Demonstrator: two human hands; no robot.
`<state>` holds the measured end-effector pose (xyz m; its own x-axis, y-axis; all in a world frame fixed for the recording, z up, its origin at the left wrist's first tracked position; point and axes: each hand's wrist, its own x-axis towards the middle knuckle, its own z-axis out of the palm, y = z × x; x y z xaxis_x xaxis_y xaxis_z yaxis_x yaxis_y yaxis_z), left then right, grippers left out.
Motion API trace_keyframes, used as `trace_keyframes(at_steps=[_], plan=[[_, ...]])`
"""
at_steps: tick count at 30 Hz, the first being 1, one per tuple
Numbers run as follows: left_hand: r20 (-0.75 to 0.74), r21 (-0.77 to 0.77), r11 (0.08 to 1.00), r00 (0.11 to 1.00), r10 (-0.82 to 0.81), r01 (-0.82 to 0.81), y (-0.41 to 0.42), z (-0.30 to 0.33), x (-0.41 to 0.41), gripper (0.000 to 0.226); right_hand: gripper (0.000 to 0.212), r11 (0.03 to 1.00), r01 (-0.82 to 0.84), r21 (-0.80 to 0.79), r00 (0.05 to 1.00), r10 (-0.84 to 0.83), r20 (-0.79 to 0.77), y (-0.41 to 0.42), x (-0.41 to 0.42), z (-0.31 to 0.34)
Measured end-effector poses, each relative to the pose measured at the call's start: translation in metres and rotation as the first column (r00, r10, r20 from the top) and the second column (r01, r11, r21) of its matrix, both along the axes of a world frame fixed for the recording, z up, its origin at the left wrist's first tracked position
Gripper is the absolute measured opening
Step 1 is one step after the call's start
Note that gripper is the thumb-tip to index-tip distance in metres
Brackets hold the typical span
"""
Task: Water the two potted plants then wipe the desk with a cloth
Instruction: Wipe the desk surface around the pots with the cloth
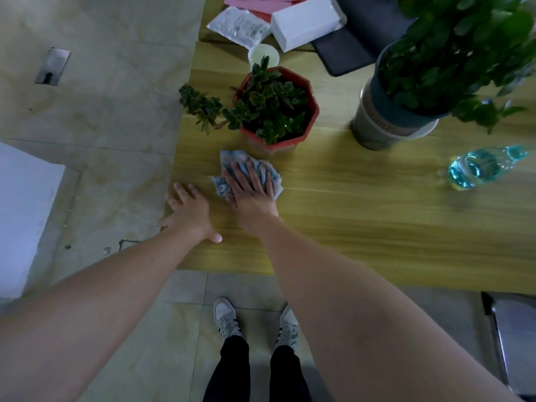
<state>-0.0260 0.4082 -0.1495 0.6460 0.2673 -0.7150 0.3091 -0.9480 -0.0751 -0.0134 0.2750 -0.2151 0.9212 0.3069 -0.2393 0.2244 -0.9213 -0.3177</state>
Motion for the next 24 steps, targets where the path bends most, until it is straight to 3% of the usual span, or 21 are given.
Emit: trace_keyframes(at_steps=[8, 17, 24], plan=[[0.029, -0.076, 0.994, 0.996, -0.081, 0.083, -0.038, 0.001, -0.004, 0.141, 0.058, 0.997, 0.071, 0.015, 0.997, -0.07, -0.04, -0.067, -0.011, 0.003], [0.094, -0.144, 0.939, 0.948, -0.303, 0.314, -0.121, -0.003, -0.015, 0.131, 0.058, 0.971, 0.238, 0.028, 0.971, -0.237, -0.028, -0.14, -0.019, 0.002], [0.042, -0.142, 0.924, 0.934, -0.354, 0.356, -0.142, -0.003, -0.004, 0.136, 0.058, 0.944, 0.328, 0.016, 0.944, -0.327, -0.034, -0.177, -0.024, 0.002]])
